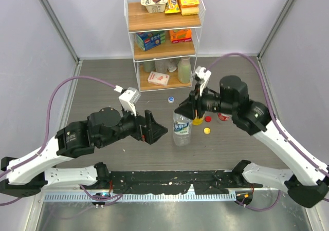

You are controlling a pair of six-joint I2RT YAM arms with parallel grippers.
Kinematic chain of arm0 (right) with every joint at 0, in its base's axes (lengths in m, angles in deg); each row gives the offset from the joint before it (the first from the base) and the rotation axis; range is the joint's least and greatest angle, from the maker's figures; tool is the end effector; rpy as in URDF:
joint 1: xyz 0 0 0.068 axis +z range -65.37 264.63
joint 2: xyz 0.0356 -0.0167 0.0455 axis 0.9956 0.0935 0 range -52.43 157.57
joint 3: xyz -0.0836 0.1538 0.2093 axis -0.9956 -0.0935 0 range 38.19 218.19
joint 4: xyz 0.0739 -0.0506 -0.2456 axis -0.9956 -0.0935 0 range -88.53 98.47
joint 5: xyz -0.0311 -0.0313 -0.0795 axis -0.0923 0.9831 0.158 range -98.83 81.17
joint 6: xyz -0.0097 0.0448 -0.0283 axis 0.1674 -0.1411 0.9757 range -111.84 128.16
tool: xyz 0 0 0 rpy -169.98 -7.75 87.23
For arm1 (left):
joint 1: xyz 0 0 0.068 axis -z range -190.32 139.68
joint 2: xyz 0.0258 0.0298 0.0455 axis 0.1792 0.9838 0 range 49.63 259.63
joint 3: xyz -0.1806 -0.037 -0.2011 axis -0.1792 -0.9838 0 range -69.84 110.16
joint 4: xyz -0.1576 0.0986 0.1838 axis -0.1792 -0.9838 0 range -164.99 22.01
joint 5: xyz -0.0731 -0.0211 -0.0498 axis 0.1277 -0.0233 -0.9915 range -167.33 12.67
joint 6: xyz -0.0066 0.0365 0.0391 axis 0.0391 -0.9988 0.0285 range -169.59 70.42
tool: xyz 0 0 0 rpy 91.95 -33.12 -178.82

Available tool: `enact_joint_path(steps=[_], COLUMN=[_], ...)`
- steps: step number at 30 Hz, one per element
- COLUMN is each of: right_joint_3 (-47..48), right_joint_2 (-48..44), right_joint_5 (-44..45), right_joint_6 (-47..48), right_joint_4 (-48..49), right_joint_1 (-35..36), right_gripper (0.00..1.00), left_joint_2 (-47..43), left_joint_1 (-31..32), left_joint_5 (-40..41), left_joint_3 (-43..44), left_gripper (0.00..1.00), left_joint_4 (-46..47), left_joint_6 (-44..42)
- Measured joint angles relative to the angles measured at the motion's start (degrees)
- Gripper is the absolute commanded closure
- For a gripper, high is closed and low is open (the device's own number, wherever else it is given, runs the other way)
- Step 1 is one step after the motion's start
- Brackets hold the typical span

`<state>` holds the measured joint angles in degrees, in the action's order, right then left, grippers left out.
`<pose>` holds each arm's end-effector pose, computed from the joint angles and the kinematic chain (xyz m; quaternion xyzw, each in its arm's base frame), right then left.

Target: Unscrew the bottle caps

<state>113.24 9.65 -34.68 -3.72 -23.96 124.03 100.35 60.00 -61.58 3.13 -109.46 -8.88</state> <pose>0.1614 0.1526 0.4249 -0.3147 0.7422 0.4082 0.4284 0.0628 -0.1467 0.4306 0.1297 0.8010 -0.4096 0.4169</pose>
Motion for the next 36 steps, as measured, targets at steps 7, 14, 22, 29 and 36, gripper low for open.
enact_joint_path(steps=[7, 14, 22, 29, 36], right_joint_3=[-10.8, -16.7, -20.9, -27.7, -36.9], right_joint_2=[-10.5, -13.9, -13.9, -14.7, -15.4], right_joint_5=[0.7, -2.9, -3.8, -1.5, 0.1], right_joint_6=[12.9, 20.9, 23.6, 23.3, 21.1], right_joint_4=[12.3, 20.3, 23.3, 28.3, 35.2], right_joint_1=[5.9, 5.9, 6.1, 6.1, 6.1], right_gripper=[0.99, 0.99, 0.99, 0.99, 0.98], left_joint_2=[0.3, 1.6, 2.4, 2.6, 3.5], left_joint_1=[0.0, 0.0, 0.0, 0.0, 0.0], left_joint_5=[0.3, 0.3, 0.2, 0.1, -0.5], left_joint_3=[0.0, 0.0, 0.0, 0.0, 0.0], left_gripper=[0.00, 0.00, 0.01, 0.00, 0.00], left_joint_4=[-0.4, -0.5, -0.8, -1.9, -2.1], left_joint_6=[0.7, 0.7, 0.7, 0.6, 0.7])
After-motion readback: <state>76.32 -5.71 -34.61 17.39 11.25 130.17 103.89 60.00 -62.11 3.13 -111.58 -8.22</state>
